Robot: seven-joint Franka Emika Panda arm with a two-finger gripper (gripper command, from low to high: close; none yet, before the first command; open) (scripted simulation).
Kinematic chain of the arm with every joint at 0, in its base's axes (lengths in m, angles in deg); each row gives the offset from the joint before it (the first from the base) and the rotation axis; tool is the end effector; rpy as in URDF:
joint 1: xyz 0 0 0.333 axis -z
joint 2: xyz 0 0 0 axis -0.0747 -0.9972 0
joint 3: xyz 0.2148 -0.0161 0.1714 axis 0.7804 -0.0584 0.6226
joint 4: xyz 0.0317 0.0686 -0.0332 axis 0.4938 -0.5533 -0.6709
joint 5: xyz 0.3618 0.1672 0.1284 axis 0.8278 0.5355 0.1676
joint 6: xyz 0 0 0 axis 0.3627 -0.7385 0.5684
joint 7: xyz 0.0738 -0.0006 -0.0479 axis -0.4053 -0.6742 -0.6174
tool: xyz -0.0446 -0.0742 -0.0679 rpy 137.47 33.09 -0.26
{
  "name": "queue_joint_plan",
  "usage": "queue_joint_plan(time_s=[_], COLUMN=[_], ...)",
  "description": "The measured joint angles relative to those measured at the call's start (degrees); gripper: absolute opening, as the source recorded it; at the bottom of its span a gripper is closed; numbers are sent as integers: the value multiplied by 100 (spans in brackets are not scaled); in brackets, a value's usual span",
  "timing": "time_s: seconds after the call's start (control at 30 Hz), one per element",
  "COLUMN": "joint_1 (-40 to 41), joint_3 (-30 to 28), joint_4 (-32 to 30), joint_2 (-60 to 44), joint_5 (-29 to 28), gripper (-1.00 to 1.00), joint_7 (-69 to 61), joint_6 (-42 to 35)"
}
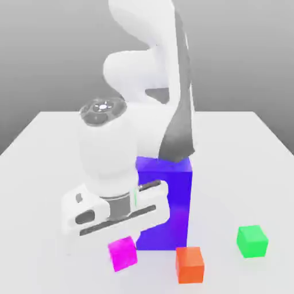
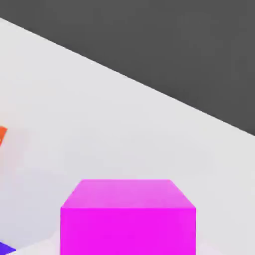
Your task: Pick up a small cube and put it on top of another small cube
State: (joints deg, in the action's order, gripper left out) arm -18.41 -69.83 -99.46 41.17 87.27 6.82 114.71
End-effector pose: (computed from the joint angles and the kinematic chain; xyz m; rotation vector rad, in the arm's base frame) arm 0.4694 0.0182 0.1453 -3.0888 0.3060 0.0570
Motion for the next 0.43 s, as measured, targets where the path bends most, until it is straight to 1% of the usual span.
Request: queue_joint_plan(time_s=[0.17, 0.23, 0.3, 0.33, 0.43], joint_1=[-981, -1458, -1709, -1758, -1758], joint_3=[718, 1018, 1139, 1153, 1153], joint_4=[-407, -419, -374, -361, -361], joint_2=[493, 344, -71, -237, -237], joint_5=[-536, -763, -923, -954, -954], gripper=[-100, -100, -100, 100, 100], joint_7=[543, 792, 958, 989, 989], joint_6=[41, 253, 652, 810, 810])
